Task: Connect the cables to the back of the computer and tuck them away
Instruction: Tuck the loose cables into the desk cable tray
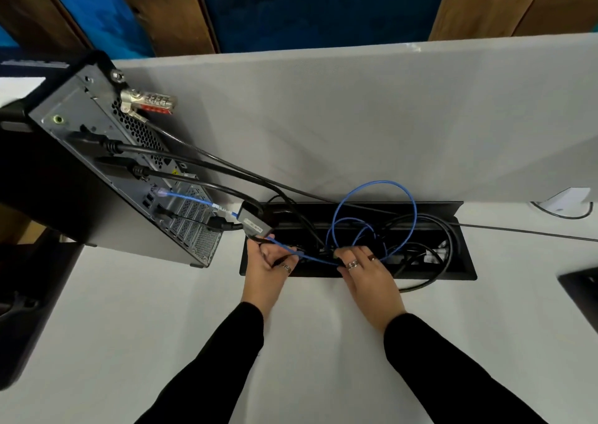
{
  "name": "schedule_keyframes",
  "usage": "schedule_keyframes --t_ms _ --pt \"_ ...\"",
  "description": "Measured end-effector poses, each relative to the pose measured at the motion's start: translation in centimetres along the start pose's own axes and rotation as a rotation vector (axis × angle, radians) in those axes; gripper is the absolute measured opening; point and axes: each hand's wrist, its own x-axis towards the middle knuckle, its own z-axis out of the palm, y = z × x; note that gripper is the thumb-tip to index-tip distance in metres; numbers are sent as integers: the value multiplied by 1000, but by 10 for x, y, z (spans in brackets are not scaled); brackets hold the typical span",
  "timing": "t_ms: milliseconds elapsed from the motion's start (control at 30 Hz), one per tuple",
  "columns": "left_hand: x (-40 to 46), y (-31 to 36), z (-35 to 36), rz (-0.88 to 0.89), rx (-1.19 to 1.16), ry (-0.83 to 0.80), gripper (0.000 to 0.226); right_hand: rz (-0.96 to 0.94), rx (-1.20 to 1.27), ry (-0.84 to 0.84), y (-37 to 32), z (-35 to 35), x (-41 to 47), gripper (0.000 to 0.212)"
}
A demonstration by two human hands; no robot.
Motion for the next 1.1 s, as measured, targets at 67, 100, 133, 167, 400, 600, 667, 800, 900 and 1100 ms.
schedule_keyframes --t_ms 67,100,133,167,400,600,667,800,900,1100 --pt "2 0 0 -9 -4 3 45 37 46 -10 0 4 9 54" --pt "4 -1 -1 -17 -21 -5 46 47 70 -31 0 7 12 54" --pt "5 -4 -2 -31 -29 -3 49 53 89 -61 0 10 15 53" --pt "6 -7 -3 -42 -28 9 51 66 106 -93 0 12 19 49" --pt "21 -24 -8 -48 62 128 52 131 171 -240 -2 29 45 27" --pt "24 -27 -5 -55 136 179 56 46 177 -306 -8 24 47 27" --pt "24 -24 -2 -66 164 203 49 -12 122 -333 -11 20 45 28" --pt "33 -26 -8 -56 271 224 25 -103 -1 -360 -8 7 28 25" --pt "38 -29 -18 -29 358 197 12 -105 -138 -328 0 -4 12 42" --pt "40 -34 -20 24 394 211 26 34 -86 -200 8 -23 5 49"
